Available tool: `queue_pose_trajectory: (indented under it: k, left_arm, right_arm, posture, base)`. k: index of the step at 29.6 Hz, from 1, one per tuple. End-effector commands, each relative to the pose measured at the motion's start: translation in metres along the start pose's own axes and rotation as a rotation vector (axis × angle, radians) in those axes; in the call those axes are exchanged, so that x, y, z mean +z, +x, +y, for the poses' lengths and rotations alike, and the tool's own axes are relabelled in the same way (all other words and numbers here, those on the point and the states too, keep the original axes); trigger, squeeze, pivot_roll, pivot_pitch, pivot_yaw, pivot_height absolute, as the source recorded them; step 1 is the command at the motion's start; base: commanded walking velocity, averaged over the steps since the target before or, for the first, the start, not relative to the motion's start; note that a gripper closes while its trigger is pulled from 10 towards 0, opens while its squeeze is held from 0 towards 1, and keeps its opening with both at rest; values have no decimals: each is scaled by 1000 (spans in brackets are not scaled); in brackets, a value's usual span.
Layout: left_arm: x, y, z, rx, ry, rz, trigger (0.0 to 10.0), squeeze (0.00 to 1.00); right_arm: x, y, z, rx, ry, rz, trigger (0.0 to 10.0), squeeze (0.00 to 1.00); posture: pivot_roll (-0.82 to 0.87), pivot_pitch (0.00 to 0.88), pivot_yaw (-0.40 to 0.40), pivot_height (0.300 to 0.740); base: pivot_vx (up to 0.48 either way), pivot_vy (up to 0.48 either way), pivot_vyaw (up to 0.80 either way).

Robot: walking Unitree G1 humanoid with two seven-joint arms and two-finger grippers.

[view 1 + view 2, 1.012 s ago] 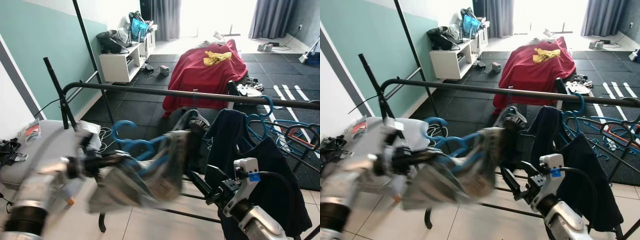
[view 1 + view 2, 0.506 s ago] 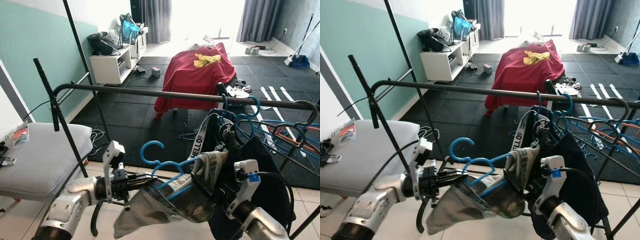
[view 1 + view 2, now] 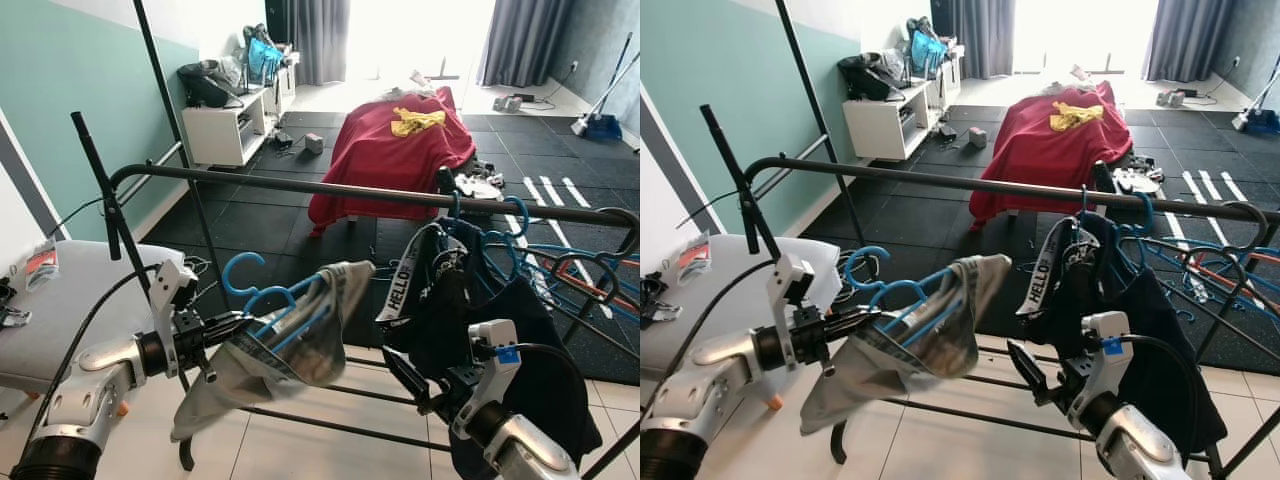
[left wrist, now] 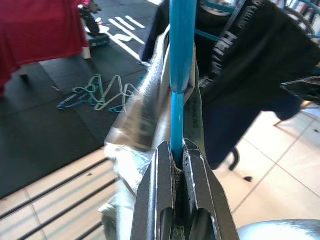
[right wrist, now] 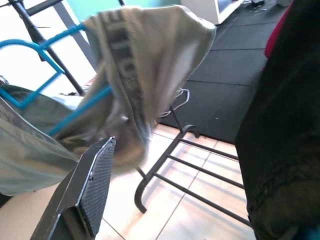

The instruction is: Hang hanger

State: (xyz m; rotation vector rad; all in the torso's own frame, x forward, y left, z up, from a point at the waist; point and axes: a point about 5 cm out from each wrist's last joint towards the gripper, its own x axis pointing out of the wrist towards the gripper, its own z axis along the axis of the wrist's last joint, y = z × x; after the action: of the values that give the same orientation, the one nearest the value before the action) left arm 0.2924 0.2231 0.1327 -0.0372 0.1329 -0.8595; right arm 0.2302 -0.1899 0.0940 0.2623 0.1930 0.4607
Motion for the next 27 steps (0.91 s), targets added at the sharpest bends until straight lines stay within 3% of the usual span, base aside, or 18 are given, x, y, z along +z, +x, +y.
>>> queue_pose_trajectory:
  k: [1, 16, 27]
  left_arm:
    - [8, -2, -3, -44, 17, -11, 10000, 0]
    - [4, 1, -8, -87, 25, 19, 10000, 0]
    - [2, -18, -5, -133, 58, 122, 10000, 0]
  right_arm:
    - [-3, 0, 0, 3, 14, 14, 10000, 0]
    - [-1, 0, 2, 13, 13, 9, 10000, 0]
    - [7, -4, 5, 61, -27, -7, 10000, 0]
  posture:
    - [-127, 0, -2, 740]
    - [-128, 0, 1, 740]
    - [-123, 0, 2, 740]
  base:
    - [0, 0, -800]
    - [0, 0, -800]
    - [0, 0, 0]
